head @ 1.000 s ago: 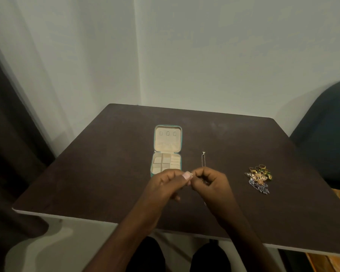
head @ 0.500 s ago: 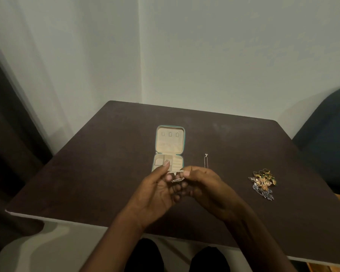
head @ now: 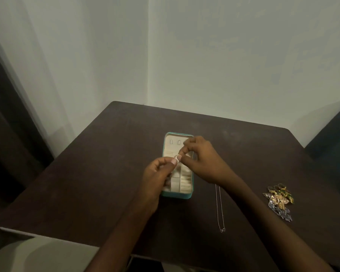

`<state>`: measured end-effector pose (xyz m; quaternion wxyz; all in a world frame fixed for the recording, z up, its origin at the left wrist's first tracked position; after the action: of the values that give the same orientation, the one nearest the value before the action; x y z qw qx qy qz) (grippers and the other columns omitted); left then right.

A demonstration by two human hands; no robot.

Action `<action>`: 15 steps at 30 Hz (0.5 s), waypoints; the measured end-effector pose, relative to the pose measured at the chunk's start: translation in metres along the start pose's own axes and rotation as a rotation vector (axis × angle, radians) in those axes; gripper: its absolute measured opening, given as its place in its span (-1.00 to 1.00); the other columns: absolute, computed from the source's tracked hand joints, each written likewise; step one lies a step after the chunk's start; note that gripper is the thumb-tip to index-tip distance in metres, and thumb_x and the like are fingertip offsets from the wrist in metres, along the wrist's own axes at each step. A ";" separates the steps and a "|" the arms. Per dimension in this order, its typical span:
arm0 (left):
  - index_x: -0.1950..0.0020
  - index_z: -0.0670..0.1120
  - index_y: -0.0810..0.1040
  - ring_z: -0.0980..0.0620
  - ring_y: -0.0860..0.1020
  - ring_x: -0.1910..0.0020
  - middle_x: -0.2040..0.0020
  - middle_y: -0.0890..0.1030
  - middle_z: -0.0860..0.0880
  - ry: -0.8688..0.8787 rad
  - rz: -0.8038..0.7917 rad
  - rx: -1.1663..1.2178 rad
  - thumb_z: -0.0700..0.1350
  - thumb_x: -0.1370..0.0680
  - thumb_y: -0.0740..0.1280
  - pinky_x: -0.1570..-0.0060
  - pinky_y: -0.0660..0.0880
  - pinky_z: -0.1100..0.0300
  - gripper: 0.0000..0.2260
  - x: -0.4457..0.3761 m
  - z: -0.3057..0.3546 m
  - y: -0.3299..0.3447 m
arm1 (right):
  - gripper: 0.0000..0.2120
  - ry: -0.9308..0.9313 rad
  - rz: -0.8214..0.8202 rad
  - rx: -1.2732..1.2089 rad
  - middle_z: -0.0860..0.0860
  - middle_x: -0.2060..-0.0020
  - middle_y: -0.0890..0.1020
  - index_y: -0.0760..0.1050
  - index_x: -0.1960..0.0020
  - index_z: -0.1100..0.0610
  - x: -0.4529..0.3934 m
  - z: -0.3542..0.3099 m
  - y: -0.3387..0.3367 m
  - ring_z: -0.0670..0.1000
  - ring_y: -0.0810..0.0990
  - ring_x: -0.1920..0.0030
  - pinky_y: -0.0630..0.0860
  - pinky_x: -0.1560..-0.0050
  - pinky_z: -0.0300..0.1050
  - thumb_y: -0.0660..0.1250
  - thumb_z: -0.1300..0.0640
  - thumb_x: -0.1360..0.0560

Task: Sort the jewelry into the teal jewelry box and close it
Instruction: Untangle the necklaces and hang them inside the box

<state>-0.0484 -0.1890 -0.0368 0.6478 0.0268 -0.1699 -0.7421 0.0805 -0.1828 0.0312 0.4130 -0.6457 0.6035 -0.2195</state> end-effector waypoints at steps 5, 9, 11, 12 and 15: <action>-0.04 -0.01 0.46 0.07 0.50 -0.01 -0.07 0.50 0.01 0.334 0.277 -0.453 -0.15 -0.48 0.38 0.03 0.48 0.20 -0.82 -0.034 -0.008 -0.011 | -0.85 0.075 -0.064 0.275 0.02 -0.44 0.28 0.60 0.01 0.02 -0.045 0.014 0.011 0.10 0.10 -0.47 0.11 -0.38 0.18 0.33 0.00 -0.49; -0.10 -0.05 0.46 0.11 0.35 -0.10 -0.14 0.45 0.01 0.460 0.370 -0.725 -0.13 -0.48 0.35 -0.03 0.33 0.18 -0.78 -0.047 -0.010 -0.007 | -0.78 0.076 -0.080 0.415 0.03 -0.51 0.14 0.59 -0.08 0.06 -0.072 0.022 0.022 0.13 -0.08 -0.52 -0.03 -0.43 0.19 0.27 0.00 -0.53; -0.11 -0.05 0.45 0.05 0.38 -0.17 -0.19 0.45 -0.01 0.488 0.363 -0.805 -0.11 -0.48 0.35 -0.05 0.31 0.16 -0.77 -0.053 -0.015 -0.004 | -0.77 0.058 -0.073 0.470 0.04 -0.52 0.11 0.59 -0.07 0.08 -0.080 0.025 0.028 0.16 -0.10 -0.52 -0.05 -0.43 0.21 0.24 0.02 -0.54; -0.12 -0.05 0.44 0.00 0.39 -0.23 -0.23 0.45 -0.03 0.487 0.356 -0.838 -0.10 -0.47 0.35 -0.11 0.33 0.11 -0.76 -0.057 -0.019 -0.003 | -0.77 0.052 -0.065 0.495 0.05 -0.52 0.10 0.59 -0.07 0.09 -0.083 0.027 0.031 0.17 -0.12 -0.52 -0.07 -0.44 0.22 0.23 0.03 -0.54; -0.26 -0.03 0.41 -0.06 0.27 -0.40 -0.40 0.35 -0.08 0.426 0.323 -0.941 -0.04 -0.50 0.30 -0.28 0.25 0.01 -0.66 -0.060 -0.026 0.000 | -0.75 0.034 -0.054 0.573 0.06 -0.52 0.09 0.58 -0.10 0.11 -0.088 0.032 0.038 0.19 -0.14 -0.52 -0.09 -0.44 0.24 0.21 0.03 -0.55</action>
<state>-0.0320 -0.1366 -0.0724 0.7158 -0.1430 0.3141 -0.6071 0.0677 -0.0868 0.0020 0.5625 -0.5146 0.5062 -0.4031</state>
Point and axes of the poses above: each hand's wrist, its own x-axis away from the middle knuckle, its own y-axis out of the palm, z = x × y, the point moved 3 cm from there along -x, towards the middle knuckle
